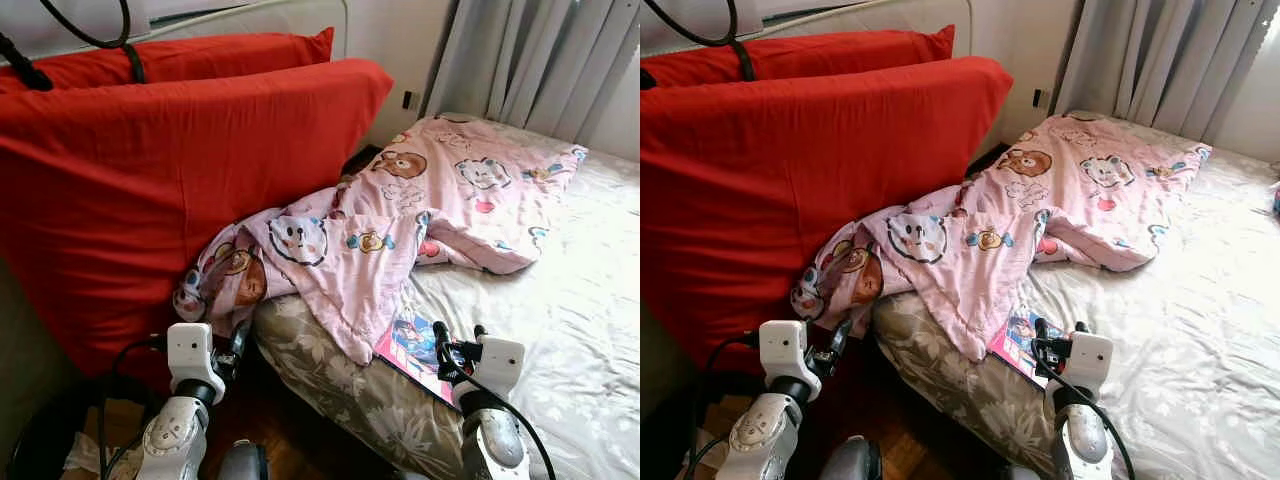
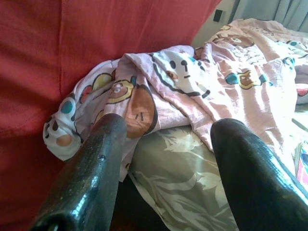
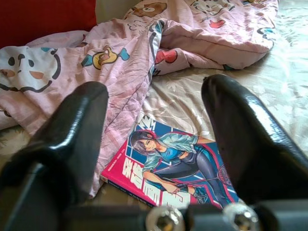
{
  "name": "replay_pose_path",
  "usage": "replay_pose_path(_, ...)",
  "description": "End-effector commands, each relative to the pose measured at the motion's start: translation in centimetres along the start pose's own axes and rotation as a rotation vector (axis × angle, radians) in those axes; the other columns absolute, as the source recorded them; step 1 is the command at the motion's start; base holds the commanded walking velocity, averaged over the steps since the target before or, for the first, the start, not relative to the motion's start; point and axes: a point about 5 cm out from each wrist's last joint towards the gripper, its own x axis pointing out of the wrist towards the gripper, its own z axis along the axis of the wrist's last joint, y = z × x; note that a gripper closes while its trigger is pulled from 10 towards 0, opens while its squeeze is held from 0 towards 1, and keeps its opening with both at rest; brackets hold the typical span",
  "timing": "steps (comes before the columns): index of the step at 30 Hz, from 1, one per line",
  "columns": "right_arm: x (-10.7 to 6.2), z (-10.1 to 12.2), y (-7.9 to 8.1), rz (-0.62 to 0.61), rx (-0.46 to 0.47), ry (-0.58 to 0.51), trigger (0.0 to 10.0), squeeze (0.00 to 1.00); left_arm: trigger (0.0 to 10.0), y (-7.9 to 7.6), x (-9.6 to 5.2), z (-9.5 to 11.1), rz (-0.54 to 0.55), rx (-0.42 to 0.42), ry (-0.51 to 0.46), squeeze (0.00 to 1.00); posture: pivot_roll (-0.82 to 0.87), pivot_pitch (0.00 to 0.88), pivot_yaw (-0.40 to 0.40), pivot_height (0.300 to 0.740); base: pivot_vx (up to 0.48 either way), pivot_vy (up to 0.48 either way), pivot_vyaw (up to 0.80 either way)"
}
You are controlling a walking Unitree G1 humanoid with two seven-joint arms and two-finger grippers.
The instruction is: Clean up the room
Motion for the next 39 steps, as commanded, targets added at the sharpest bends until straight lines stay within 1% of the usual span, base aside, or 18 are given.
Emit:
replay_pose_path(1, 0.2, -0.1, 0.0, -0.005, 0.001, 0.008, 10.0, 1.00, 10.0, -0.1, 0.2, 0.6, -0.009, 0.007, -0.014, 0.00, -0.05, 0.022, -0.036, 0.639, 0.000, 0.000, 0.00)
replay_pose_path(2, 0.2, -0.1, 0.1, -0.005, -0.004, 0.011, 10.0, 0.94, 10.0, -0.2, 0.2, 0.6, -0.010, 0.009, -0.013, 0.00, -0.05, 0.022, -0.035, 0.639, 0.000, 0.000, 0.00)
replay_pose_path(3, 0.2, -0.1, 0.1, -0.005, -0.004, 0.011, 10.0, 0.94, 10.0, -0.2, 0.2, 0.6, -0.010, 0.009, -0.013, 0.00, -0.05, 0.022, -0.035, 0.639, 0.000, 0.000, 0.00)
replay_pose_path(4, 0.2, -0.1, 0.2, -0.004, -0.007, 0.014, 10.0, 0.00, 10.0, -0.2, 0.3, 0.6, -0.012, 0.010, -0.012, 0.00, -0.05, 0.023, -0.034, 0.639, 0.000, 0.000, 0.00)
replay_pose_path(12, 0.5, -0.3, 0.1, -0.006, -0.003, 0.024, 10.0, 0.00, 10.0, -0.3, 0.3, 0.6, -0.029, 0.020, -0.009, 0.00, -0.05, 0.026, -0.031, 0.639, 0.000, 0.000, 0.00)
replay_pose_path(22, 0.6, -0.6, 0.5, 0.003, 0.003, 0.042, 10.0, 0.00, 10.0, -0.3, 0.3, 0.6, -0.032, 0.017, -0.005, 0.00, -0.05, 0.028, -0.030, 0.639, 0.278, 0.000, 0.00)
replay_pose_path(27, 0.7, -0.8, 0.4, -0.020, 0.011, 0.052, 10.0, 0.00, 10.0, -0.3, 0.3, 0.6, -0.029, 0.014, -0.004, 0.00, -0.05, 0.026, -0.030, 0.639, 0.307, 0.000, 0.00)
replay_pose_path(31, 0.8, -1.2, 0.2, -0.039, 0.026, 0.084, 10.0, 0.00, 10.0, -0.3, 0.3, 0.6, -0.028, 0.015, -0.003, 0.00, -0.05, 0.026, -0.030, 0.639, 0.310, 0.000, 0.00)
replay_pose_path(33, 0.9, -1.3, 0.2, -0.046, 0.049, 0.091, 10.0, 0.00, 10.0, -0.3, 0.3, 0.6, -0.027, 0.016, -0.004, 0.00, -0.04, 0.025, -0.032, 0.639, 0.287, 0.000, -0.72)
replay_pose_path(39, 1.0, -1.4, 0.2, -0.044, 0.049, 0.094, 10.0, 0.00, 10.0, -0.2, 0.3, 0.5, -0.020, 0.021, 0.000, 0.00, -0.04, 0.025, -0.034, 0.639, 0.000, 0.000, -0.71)
